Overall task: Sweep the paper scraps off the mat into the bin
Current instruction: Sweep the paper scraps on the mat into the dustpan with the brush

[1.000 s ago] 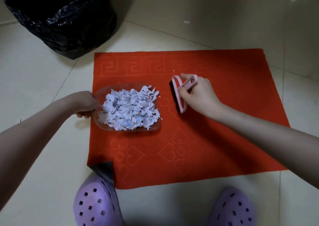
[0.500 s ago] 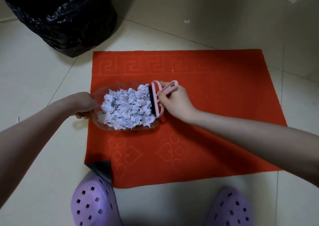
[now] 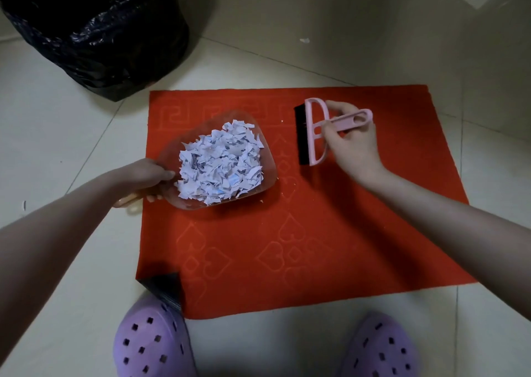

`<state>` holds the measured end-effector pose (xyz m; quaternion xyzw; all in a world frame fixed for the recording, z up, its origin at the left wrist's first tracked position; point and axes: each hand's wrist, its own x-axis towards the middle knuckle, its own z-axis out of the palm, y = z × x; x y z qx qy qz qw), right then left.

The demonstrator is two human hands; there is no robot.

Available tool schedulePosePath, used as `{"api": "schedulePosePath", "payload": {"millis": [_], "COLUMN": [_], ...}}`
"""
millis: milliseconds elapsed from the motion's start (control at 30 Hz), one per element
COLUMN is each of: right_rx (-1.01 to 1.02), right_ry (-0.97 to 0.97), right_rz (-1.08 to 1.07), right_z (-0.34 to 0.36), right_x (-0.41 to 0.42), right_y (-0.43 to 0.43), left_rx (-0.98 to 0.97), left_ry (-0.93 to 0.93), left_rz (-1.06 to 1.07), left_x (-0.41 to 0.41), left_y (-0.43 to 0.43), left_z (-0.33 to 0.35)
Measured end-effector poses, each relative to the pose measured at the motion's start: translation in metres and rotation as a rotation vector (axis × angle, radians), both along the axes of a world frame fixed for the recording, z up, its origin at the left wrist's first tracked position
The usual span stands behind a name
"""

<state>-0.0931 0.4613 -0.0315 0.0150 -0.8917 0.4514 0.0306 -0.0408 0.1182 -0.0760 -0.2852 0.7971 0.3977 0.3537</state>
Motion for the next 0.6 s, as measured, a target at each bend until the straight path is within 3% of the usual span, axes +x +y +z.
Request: {"api": "schedulePosePath", "payload": {"millis": [167,333,500,600], "right_rx": [0.113,0.209,0.606,0.73], "right_ry": [-0.059,0.055,0.073,0.008], "right_rz": [0.01,0.043,0.127,0.202], "right_z": [-0.016,-0.01,-0.014,-0.023], "right_x": [-0.008,-0.032,-0.061,-0.067], "right_y": [0.008,-0.003,-0.017,-0.018], "left_rx": [0.058,0.086,0.054,0.02], "left_ry": [0.034,0.066,0.095,0.116], "left_rz": [-0.002,0.001,0.126,0.2], "left_x": [-0.002,-0.011,-0.014,-0.015], "left_y": [0.01,0.014,0.012,0.002], "left_z": [0.014,0.014,0.013,0.007]}}
